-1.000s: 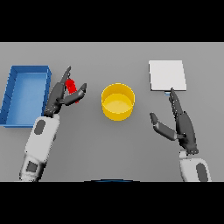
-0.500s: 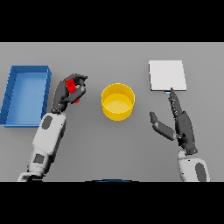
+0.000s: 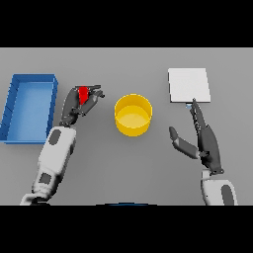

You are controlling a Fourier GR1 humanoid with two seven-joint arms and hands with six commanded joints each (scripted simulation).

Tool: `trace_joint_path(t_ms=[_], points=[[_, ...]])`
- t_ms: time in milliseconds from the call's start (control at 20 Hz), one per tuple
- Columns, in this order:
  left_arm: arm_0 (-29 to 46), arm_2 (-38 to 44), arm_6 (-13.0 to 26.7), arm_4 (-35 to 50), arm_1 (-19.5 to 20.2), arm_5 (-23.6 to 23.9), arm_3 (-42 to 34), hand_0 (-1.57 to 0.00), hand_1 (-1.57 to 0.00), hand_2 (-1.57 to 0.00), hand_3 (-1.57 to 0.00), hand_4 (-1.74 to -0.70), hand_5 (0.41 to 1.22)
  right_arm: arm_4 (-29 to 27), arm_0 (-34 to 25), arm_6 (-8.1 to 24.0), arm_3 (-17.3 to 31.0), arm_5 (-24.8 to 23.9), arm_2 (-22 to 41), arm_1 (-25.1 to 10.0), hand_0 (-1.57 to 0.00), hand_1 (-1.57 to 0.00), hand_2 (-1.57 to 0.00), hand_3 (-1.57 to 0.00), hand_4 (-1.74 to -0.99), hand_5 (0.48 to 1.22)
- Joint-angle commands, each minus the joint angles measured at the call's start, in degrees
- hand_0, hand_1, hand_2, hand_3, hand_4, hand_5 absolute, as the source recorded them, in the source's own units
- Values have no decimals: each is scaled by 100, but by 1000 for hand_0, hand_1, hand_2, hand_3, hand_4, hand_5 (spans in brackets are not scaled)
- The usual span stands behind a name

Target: Pick up the red beaker and tilt it to pour out 1 green nut into yellow bowl. Pick up the yellow bowl and place it on the metallic measuring scale.

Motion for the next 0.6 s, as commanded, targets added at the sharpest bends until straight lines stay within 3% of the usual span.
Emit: trace_joint_path(t_ms=[0, 300, 550], points=[[8, 56, 31, 150, -6, -112, -106, -1483, -1486, -1493, -1462, -1639, 1157, 19, -1, 64, -28, -4, 22, 9, 1, 1, 1, 1, -1248, 645], [38, -39, 313, 459, 159, -424, -824, -1548, -1549, -1551, -1542, -1714, 1132, 114, -21, -57, 114, -45, 17, -16, 1, 1, 1, 1, -1227, 647], [-48, -372, 683, 213, 429, -474, -1133, -1556, -1557, -1558, -1553, -1724, 1135, 307, -68, -193, 157, -161, 42, -46, 1, 1, 1, 1, -1219, 660]])
